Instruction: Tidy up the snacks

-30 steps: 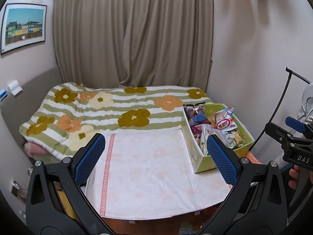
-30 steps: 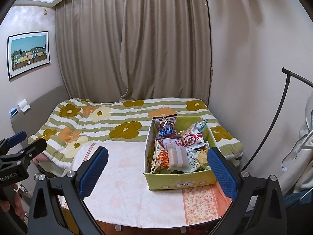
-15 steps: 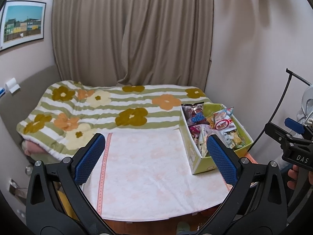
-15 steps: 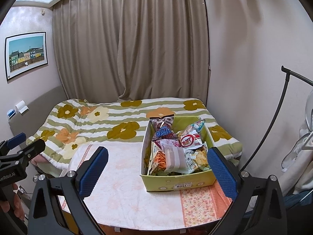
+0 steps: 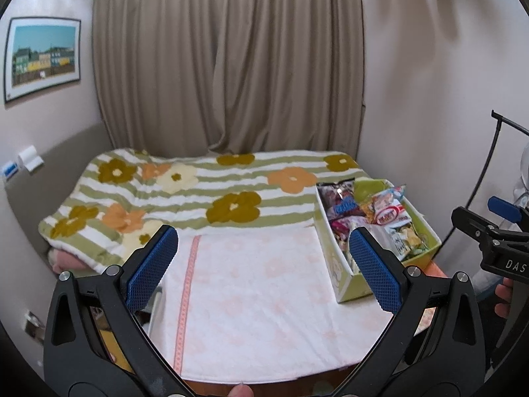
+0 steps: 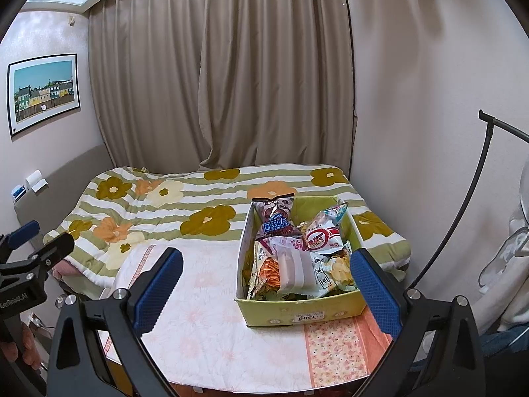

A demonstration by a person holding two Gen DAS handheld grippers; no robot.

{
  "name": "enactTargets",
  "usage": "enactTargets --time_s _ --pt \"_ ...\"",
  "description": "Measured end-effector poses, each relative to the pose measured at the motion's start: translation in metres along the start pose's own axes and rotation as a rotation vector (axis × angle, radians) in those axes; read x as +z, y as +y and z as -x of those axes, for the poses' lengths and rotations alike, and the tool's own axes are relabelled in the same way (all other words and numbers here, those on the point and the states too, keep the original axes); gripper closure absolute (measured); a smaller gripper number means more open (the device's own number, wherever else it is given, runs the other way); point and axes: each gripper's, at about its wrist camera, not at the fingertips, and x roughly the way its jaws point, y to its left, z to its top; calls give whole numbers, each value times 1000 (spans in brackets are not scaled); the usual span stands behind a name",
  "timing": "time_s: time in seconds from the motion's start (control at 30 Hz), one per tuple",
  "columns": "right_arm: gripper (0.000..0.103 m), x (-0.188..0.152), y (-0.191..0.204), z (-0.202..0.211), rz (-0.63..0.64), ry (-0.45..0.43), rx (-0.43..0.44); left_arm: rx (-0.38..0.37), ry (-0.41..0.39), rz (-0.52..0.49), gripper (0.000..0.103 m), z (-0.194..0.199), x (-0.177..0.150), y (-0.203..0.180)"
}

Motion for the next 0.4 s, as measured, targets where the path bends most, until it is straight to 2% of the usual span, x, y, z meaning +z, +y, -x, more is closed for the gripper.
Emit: enactTargets --time_s 0.1,0.4 --pt "2 0 1 -3 -4 2 1 16 -21 -10 0 0 2 -4" --pt "2 3 4 -23 29 47 17 30 9 20 0 -28 4 -5"
